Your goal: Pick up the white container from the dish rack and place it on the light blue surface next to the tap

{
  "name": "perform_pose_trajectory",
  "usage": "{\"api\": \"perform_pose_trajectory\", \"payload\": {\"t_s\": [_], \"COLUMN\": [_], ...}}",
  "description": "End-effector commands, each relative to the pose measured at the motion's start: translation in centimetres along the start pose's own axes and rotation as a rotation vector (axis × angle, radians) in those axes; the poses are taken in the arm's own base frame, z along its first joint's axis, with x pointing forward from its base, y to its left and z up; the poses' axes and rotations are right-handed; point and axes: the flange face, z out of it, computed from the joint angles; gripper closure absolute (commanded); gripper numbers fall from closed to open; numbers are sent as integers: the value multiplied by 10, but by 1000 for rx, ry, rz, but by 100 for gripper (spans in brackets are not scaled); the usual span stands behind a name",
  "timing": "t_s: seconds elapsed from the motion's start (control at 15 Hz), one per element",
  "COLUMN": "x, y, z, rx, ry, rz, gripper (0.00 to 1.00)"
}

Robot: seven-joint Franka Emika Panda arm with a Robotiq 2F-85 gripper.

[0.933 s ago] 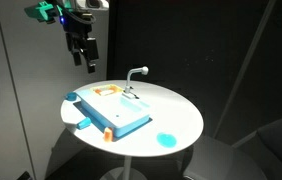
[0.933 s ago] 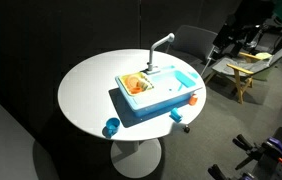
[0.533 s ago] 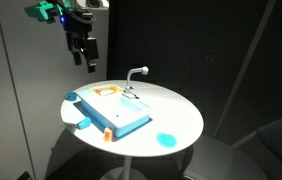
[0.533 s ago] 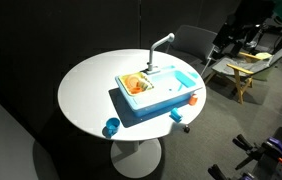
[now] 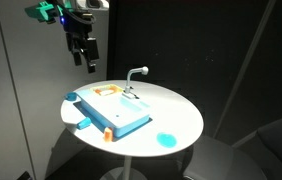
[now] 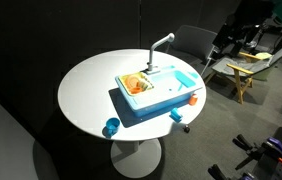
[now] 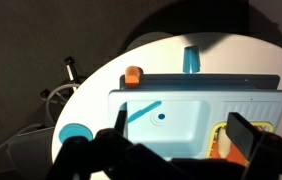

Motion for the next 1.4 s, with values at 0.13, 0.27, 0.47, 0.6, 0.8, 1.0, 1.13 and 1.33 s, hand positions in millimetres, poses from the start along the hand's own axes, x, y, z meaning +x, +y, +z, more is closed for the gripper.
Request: {"api": "perform_pose_trajectory", "payload": {"t_s": [0.13, 0.27, 0.47, 0.6, 0.8, 1.0, 1.13, 1.33], "x": [32, 50, 83, 103, 127, 145, 152, 160], "y": [3, 3, -1, -5, -15, -30, -42, -61], "z": [-9, -13, -18, -17, -13, -7, -5, -1], "rx": [-14, -24, -41, -54, -74, -86, -93, -102], "ry": [8, 19, 16, -8, -60, -101, -116, -92], "rz": [-14, -28, -78, -131, -237, -349, -412, -496], "gripper": [0, 0, 0, 0, 0, 0, 0, 0]}}
